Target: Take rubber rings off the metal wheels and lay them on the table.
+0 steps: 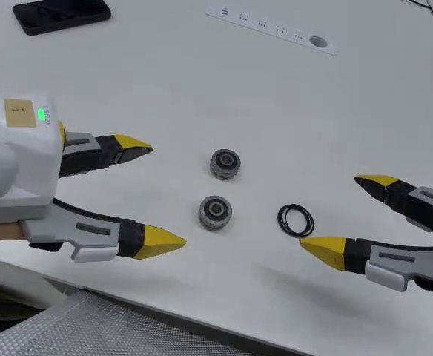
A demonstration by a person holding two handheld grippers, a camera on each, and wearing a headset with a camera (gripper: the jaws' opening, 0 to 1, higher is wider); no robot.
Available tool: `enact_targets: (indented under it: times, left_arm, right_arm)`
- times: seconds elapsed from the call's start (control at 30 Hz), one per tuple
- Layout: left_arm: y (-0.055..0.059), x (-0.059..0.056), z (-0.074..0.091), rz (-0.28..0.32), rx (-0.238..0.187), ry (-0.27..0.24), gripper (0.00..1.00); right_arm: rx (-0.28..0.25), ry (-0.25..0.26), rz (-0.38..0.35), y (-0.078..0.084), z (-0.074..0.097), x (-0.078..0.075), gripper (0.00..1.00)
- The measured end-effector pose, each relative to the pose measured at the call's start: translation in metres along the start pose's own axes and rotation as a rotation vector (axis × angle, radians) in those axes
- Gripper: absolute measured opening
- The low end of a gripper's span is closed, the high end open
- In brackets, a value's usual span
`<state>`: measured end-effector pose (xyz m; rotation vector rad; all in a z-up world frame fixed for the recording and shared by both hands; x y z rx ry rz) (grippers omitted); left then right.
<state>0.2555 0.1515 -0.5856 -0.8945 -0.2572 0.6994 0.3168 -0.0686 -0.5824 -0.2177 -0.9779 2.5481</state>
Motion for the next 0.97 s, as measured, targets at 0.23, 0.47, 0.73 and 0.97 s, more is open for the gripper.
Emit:
enact_targets:
  times: [0.23, 0.47, 0.73, 0.97]
  left_arm:
    - [0.002, -0.0015, 0.0004, 0.003, 0.004, 0.001, 0.8]
    - [0.0037, -0.0041, -0.0012, 0.003, 0.013, 0.003, 0.8]
    - [0.0033, -0.0046, -0.0016, 0.005, 0.017, 0.003, 0.8]
    - [0.0039, -0.0047, -0.0052, 0.0, 0.029, 0.014, 0.8]
  right_arm:
    - [0.019, 0.008, 0.016, 0.0024, 0.0023, -0.0037, 0.8]
    - [0.015, 0.016, 0.012, 0.0007, 0.0036, -0.0062, 0.8]
    - [0.007, 0.023, 0.005, -0.0009, 0.0044, -0.0066, 0.8]
    - [-0.004, 0.042, -0.013, 0.0001, 0.0073, -0.0097, 0.8]
Point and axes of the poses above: the centre of the closed fingertips' face, and the gripper's own axes: z roughly backward along the fingers, x roughly to its left, y roughly out of its underside, the point moved 4 cm from there along z, roughly backward along the fingers, and after that the axes turned 14 degrees about x, right-handed, at the moved point
